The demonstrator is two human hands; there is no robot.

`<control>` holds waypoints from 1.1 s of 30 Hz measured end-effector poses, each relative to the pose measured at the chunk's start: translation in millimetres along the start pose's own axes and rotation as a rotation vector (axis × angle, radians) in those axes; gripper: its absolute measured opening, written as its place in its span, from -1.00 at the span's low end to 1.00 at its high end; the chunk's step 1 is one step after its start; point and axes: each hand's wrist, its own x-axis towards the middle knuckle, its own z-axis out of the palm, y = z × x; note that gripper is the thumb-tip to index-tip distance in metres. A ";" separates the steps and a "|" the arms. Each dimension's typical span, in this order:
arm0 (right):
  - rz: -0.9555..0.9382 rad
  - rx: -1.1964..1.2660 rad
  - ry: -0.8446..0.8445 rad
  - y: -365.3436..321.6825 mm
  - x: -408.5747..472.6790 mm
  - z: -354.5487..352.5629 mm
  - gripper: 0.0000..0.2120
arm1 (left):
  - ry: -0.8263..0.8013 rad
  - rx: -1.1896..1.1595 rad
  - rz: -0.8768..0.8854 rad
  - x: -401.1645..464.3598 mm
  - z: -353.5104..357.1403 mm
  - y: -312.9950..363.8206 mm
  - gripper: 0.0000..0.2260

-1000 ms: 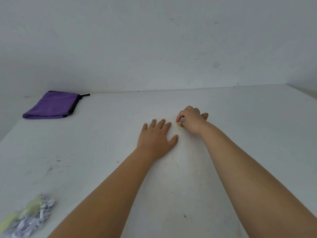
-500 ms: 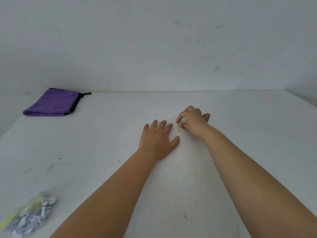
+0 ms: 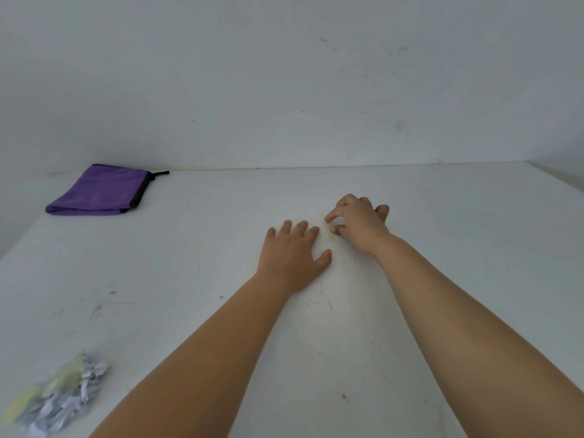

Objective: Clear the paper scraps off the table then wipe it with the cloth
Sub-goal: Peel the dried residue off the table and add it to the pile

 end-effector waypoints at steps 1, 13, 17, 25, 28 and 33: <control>-0.015 0.007 0.029 0.8 -2.0 0.9 -0.81 | 0.002 0.003 0.000 0.2 0.5 -0.1 -0.44; -0.011 0.044 0.071 -0.1 2.0 3.3 -0.81 | -0.016 -0.007 0.001 -1.3 -2.4 0.8 -0.44; -0.044 0.032 0.099 1.1 -0.6 5.4 -0.72 | -0.019 -0.002 0.002 -0.7 -1.9 -0.3 -0.44; -0.095 0.032 0.101 2.6 -11.8 0.4 -0.69 | -0.034 -0.006 0.002 -0.5 -4.9 -0.3 -0.44; -0.062 0.114 0.116 5.1 -21.7 -2.2 -0.67 | -0.102 -0.013 0.001 2.5 -11.9 -1.7 -0.44; -0.004 0.323 0.138 -2.3 -44.8 -28.2 -0.76 | -0.180 -0.211 0.026 -1.8 -27.9 -8.4 -0.44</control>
